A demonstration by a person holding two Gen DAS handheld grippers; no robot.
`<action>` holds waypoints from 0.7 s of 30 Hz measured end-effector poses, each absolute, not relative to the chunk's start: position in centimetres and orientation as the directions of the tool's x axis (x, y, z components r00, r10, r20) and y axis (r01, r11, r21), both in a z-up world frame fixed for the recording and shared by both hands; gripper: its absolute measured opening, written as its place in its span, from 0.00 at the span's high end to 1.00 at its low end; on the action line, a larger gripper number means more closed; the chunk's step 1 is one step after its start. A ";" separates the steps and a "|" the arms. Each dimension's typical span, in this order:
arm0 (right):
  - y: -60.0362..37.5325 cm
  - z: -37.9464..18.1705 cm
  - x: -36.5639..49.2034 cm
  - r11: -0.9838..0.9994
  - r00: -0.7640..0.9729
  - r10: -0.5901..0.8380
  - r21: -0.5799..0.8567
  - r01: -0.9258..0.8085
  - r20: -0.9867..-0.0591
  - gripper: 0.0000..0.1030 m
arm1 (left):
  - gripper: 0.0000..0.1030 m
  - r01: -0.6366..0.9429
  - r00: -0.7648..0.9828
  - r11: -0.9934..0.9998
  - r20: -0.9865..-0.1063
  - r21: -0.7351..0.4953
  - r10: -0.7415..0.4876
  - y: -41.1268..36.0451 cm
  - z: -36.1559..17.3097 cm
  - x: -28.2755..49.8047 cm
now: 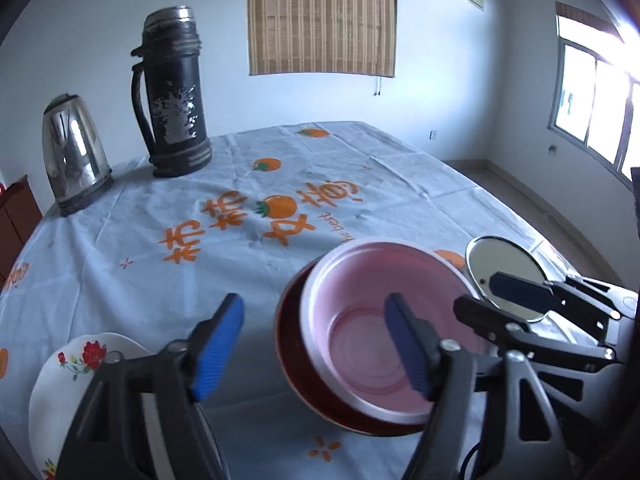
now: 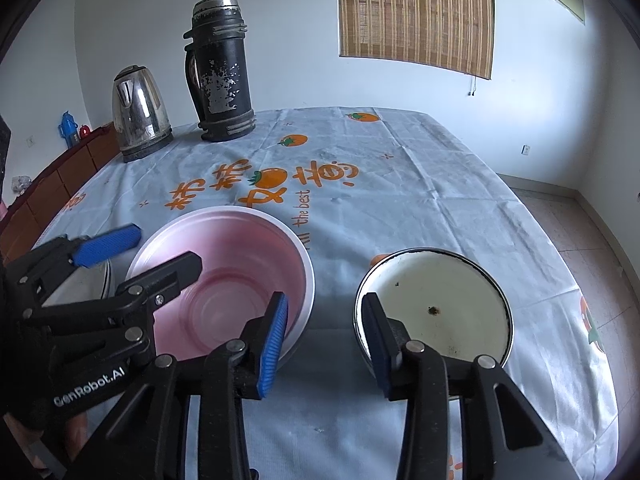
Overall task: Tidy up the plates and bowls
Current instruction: 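Open both tools to release the pink plastic bowl, then withdraw both tools from the nested bowls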
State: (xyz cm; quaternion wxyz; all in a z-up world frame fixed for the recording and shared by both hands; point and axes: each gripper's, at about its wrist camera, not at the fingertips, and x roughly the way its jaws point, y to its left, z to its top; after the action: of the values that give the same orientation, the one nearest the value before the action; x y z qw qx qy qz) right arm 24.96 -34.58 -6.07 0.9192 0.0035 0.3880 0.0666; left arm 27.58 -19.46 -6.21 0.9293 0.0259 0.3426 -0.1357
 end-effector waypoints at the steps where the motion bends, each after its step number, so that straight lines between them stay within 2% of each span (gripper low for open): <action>1: -34.6 -6.0 24.9 0.991 0.690 0.127 0.059 -0.122 -0.713 0.60 | 0.27 0.266 0.720 0.962 -0.651 -0.060 -0.240 -19.2 -6.4 27.9; 15: -34.7 -5.7 24.3 0.985 0.707 0.166 0.086 -0.148 -0.688 0.59 | 0.27 0.245 0.719 0.968 -0.659 -0.058 -0.221 -19.3 -6.8 27.9; 21: -36.6 -4.5 23.1 0.985 0.753 0.169 0.121 -0.120 -0.636 0.60 | 0.27 0.241 0.742 0.967 -0.627 -0.080 -0.237 -19.3 -5.6 27.0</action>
State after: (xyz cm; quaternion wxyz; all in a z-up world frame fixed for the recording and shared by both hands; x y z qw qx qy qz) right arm 23.12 -36.59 -4.47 0.9355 0.0362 0.3428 0.0772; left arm 26.98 -19.32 -5.60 0.9333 0.0033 0.3355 -0.1280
